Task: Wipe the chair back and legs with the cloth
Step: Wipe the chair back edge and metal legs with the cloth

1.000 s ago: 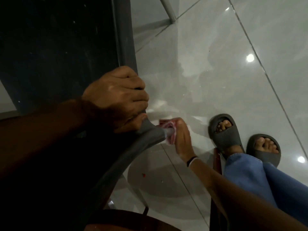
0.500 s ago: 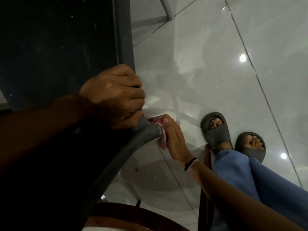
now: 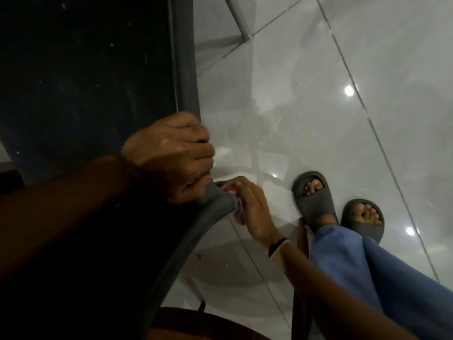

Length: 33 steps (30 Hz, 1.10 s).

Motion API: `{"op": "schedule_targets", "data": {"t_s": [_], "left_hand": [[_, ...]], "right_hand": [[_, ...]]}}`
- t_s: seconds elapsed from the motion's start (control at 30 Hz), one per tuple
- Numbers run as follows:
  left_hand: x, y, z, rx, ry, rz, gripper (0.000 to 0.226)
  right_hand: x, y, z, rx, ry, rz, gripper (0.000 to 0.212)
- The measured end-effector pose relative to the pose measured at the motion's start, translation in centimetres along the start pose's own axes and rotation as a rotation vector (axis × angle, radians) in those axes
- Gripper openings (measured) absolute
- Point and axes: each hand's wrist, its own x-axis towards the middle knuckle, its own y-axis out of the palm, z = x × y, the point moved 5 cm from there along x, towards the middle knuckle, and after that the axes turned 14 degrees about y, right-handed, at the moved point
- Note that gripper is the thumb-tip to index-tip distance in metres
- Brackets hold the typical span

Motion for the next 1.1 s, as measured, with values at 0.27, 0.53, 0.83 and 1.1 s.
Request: {"op": "schedule_targets", "data": {"t_s": [0.27, 0.53, 0.83, 1.1], "left_hand": [[-0.4, 0.4, 0.0, 0.008, -0.019, -0.08, 0.045], [-0.4, 0.0, 0.1, 0.004, -0.01, -0.079, 0.046], [0.7, -1.1, 0.0, -0.037, -0.086, 0.272, 0.06], [5.7, -8.3, 2.2, -0.848, -0.875, 0.568, 0.046]], "right_hand": [[5.7, -2.5, -6.0, 0.14, 0.366, -0.092, 0.037], [4.0, -1.8, -3.2, 0.123, 0.459, -0.104, 0.037], [-4.8, -0.3, 9.7, 0.005, 0.195, -0.104, 0.035], [-11.4, -9.1, 24.4, -0.254, -0.179, -0.236, 0.023]]}}
